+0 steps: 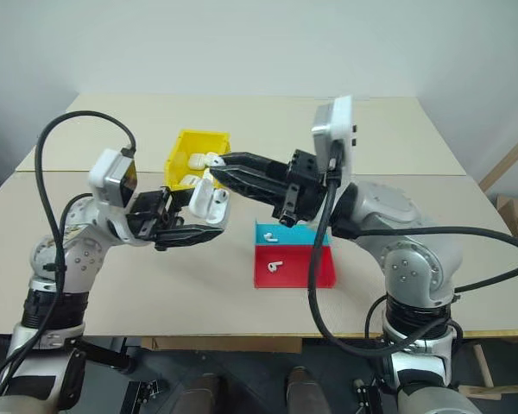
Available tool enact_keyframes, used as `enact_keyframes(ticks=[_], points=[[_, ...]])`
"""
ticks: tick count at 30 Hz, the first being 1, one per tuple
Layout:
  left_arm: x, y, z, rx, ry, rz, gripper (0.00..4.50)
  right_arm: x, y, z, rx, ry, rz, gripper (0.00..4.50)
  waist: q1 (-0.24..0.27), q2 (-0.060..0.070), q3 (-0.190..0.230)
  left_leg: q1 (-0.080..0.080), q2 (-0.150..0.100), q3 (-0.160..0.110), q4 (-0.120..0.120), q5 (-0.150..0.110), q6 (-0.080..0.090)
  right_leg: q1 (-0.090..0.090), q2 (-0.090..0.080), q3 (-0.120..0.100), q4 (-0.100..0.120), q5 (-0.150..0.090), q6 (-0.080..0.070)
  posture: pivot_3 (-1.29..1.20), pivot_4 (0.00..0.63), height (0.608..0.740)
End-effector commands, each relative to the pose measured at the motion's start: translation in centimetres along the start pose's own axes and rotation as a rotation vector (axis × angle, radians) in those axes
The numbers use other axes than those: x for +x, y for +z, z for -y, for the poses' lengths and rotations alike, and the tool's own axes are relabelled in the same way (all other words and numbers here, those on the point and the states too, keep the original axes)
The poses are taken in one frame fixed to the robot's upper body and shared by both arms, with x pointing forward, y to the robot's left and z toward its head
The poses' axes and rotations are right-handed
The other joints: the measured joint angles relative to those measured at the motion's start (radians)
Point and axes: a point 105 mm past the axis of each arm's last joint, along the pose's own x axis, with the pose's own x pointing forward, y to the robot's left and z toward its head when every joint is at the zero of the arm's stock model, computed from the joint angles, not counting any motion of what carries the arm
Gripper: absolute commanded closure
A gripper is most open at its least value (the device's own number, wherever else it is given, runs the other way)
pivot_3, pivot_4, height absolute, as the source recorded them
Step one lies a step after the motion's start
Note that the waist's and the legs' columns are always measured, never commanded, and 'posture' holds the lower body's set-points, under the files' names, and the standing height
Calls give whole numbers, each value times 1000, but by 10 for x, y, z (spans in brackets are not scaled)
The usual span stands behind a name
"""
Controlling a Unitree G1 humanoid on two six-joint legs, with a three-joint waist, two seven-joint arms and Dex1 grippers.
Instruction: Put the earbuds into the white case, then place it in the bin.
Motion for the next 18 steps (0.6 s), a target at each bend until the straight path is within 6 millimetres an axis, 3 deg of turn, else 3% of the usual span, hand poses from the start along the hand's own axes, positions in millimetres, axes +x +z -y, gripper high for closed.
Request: enact_keyframes(ticks=[1,9,18], points=[[8,10,4,38,-23,-9,1738,-2,8,-8,-37,22,17,3889,2,0,0,0,0,0,0,0,0,0,0,0,0,0,0,0,150,740],[6,7,9,35,-19,-7,1738,-6,1,-25,-27,102,-46,3889,3,0,0,0,0,0,0,0,0,0,0,0,0,0,0,0,150,740],[7,7,8,35,-16,-5,1738,-7,-16,-25,-48,86,-132,3889,4,0,0,0,0,0,0,0,0,0,0,0,0,0,0,0,150,740]])
